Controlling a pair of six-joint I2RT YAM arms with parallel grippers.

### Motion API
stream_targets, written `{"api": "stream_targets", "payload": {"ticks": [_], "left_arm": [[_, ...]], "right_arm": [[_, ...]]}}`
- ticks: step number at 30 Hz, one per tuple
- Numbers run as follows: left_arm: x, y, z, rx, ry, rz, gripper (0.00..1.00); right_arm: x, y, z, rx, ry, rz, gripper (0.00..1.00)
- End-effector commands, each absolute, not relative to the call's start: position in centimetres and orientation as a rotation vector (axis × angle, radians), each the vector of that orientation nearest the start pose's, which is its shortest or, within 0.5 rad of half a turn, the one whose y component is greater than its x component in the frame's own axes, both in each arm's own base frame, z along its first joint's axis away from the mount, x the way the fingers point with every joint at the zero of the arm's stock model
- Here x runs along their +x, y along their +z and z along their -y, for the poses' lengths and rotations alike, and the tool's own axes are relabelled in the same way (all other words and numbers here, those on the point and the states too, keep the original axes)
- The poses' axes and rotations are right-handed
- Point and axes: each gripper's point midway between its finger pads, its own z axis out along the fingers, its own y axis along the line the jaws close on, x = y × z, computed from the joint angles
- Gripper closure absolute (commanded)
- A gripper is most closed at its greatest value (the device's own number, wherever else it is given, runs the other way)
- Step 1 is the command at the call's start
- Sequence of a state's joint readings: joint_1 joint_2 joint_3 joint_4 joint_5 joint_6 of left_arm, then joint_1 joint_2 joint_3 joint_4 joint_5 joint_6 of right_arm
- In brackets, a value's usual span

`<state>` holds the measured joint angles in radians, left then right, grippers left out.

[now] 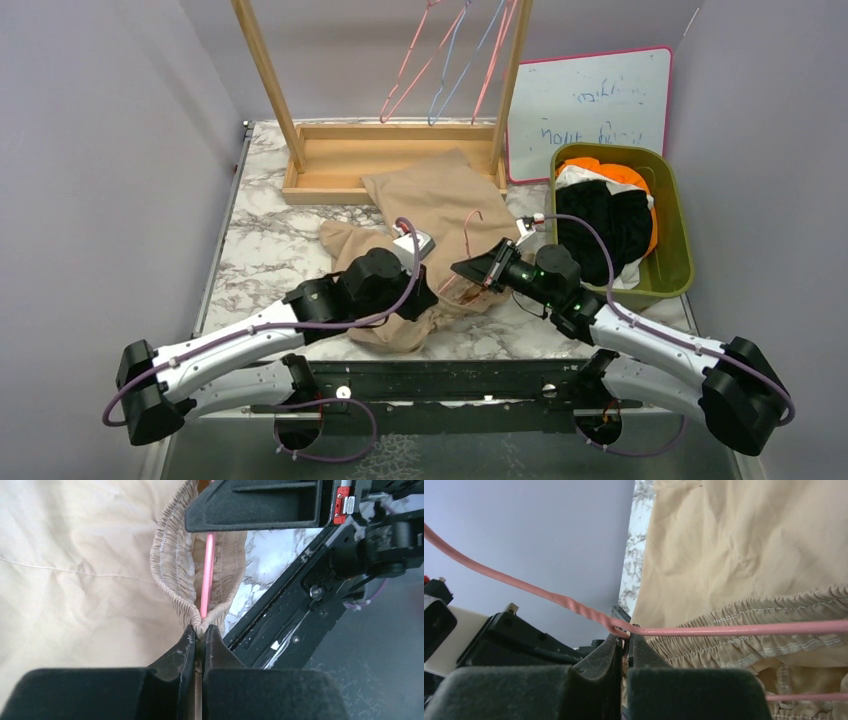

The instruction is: Remove the shorts from the hanger

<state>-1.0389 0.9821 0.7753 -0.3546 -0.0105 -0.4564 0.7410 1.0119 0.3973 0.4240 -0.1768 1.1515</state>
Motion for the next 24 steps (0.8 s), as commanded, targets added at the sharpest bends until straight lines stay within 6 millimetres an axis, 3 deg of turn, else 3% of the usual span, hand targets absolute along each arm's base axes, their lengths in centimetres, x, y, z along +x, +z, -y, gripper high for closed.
{"api": "stream_targets", "payload": {"ticks": [1, 8, 12, 17, 24], "left_arm": [[15.8, 20.3, 25.3, 0.467, -0.803, -2.058, 1.00], [13.0, 18.2, 22.4, 0.461, -0.816, -2.160, 1.00], [12.8, 18.3, 21.4, 0.425, -0.813, -2.154, 1.00], [12.5, 17.9, 21.6, 0.449, -0.815, -2.174, 1.00], [12.2, 13.9, 22.2, 0.532, -0.723, -2.320, 1.00]], "right_arm": [[21.6, 18.6, -27.6, 0.267, 1.357, -2.005, 0.99], [24.5, 21.6, -24.3, 0.353, 1.124, -1.884, 0.99], [25.3, 21.0, -23.2, 0.381, 1.001, -1.928, 0.99], [25.0, 21.8, -23.6, 0.398, 1.077, -1.886, 0.99], [25.3, 24.0, -23.6, 0.442, 1.105, -1.862, 0.99]]}}
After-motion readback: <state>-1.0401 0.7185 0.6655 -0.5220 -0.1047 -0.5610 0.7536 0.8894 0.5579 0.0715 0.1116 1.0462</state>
